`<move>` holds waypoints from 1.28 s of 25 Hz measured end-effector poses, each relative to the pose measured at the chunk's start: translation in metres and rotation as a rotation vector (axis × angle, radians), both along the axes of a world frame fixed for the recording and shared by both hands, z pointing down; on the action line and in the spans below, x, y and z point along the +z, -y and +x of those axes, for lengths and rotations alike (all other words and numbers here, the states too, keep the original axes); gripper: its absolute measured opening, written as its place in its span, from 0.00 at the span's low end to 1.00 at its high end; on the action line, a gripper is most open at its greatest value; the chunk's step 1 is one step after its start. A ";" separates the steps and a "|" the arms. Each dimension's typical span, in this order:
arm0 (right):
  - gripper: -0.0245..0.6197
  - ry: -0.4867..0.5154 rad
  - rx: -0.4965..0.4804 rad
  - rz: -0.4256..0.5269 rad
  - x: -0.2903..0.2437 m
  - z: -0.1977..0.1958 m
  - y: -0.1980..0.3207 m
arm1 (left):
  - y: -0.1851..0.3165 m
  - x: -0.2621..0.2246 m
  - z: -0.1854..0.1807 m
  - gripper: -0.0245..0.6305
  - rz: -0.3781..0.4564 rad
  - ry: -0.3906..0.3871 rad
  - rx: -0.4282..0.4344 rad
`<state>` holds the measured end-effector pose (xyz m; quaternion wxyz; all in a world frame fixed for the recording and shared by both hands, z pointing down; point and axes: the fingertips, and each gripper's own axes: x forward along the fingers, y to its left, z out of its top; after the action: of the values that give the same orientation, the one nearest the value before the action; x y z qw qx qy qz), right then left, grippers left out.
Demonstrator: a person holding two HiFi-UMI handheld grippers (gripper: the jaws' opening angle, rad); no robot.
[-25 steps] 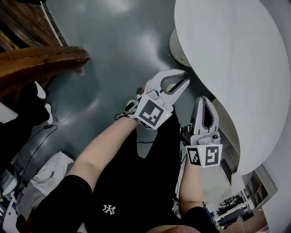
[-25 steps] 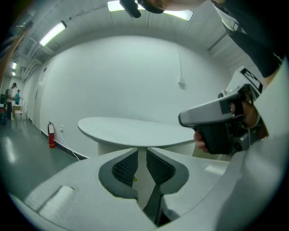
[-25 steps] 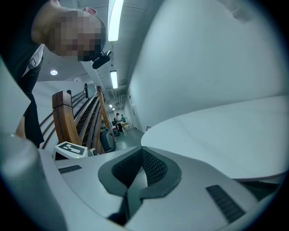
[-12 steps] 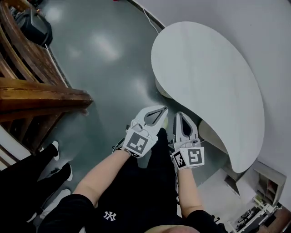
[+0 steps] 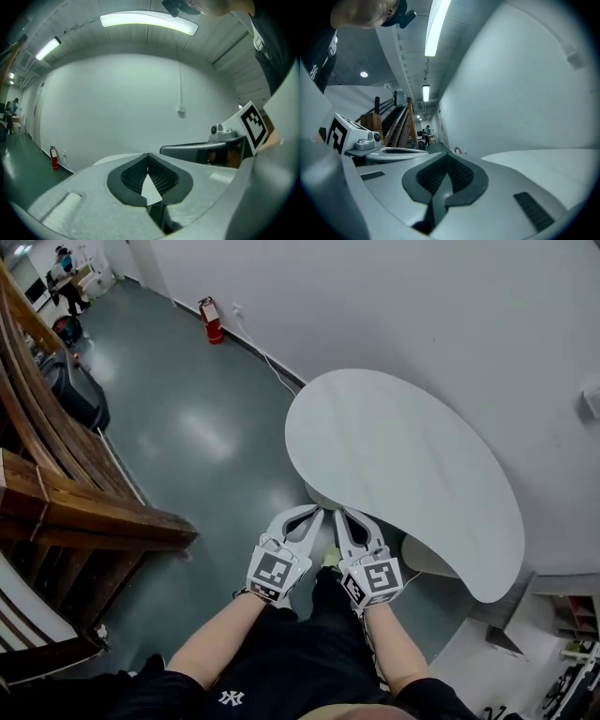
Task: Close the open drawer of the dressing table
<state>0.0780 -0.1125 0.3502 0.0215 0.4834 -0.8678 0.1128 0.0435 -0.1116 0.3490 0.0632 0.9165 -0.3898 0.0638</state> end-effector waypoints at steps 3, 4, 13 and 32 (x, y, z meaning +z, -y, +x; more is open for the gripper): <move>0.06 -0.004 -0.003 0.037 -0.023 0.003 0.003 | 0.000 -0.020 -0.002 0.05 0.015 -0.017 -0.010; 0.06 -0.003 -0.002 0.046 -0.029 0.004 0.005 | 0.001 -0.026 -0.004 0.05 0.017 -0.024 -0.018; 0.06 0.007 -0.015 0.097 -0.070 -0.002 0.002 | 0.004 -0.069 -0.014 0.05 0.046 -0.078 -0.048; 0.06 -0.013 -0.018 0.122 -0.090 -0.010 -0.008 | -0.003 -0.094 -0.017 0.05 0.092 -0.074 -0.057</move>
<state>0.0683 -0.1041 0.2602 -0.0012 0.4766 -0.8773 0.0565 0.0267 -0.1090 0.2547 0.0370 0.9088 -0.4155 0.0102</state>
